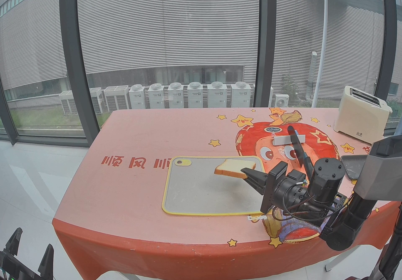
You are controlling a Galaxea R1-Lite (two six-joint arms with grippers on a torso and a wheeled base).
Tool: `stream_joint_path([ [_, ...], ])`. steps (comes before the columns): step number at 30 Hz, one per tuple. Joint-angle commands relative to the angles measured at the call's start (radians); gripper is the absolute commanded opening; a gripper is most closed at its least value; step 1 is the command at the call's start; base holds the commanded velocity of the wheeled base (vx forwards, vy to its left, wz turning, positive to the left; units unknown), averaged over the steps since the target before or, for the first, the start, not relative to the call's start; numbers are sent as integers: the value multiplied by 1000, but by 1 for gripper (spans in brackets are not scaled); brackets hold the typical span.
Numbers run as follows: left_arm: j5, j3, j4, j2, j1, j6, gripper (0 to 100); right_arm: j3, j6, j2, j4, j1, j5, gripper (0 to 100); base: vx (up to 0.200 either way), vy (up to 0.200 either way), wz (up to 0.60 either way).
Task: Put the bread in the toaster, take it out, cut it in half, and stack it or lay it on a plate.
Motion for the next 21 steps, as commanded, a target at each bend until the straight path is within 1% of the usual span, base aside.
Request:
stream_joint_path([
  [1, 0, 18, 0, 0, 0, 0, 100, -6, 0, 5, -8, 0, -1, 100, 0, 0, 0],
  [8, 0, 18, 0, 0, 0, 0, 100, -12, 12, 6, -8, -2, 2, 100, 0, 0, 0],
  [13, 0, 18, 0, 0, 0, 0, 100, -9, 8, 9, -6, 11, -1, 100, 0, 0, 0],
  [17, 0, 18, 0, 0, 0, 0, 100, 1, 6, -3, -3, 11, 6, 100, 0, 0, 0],
  [21, 0, 18, 0, 0, 0, 0, 100, -6, 6, -9, 43, 28, 6, 100, 0, 0, 0],
])
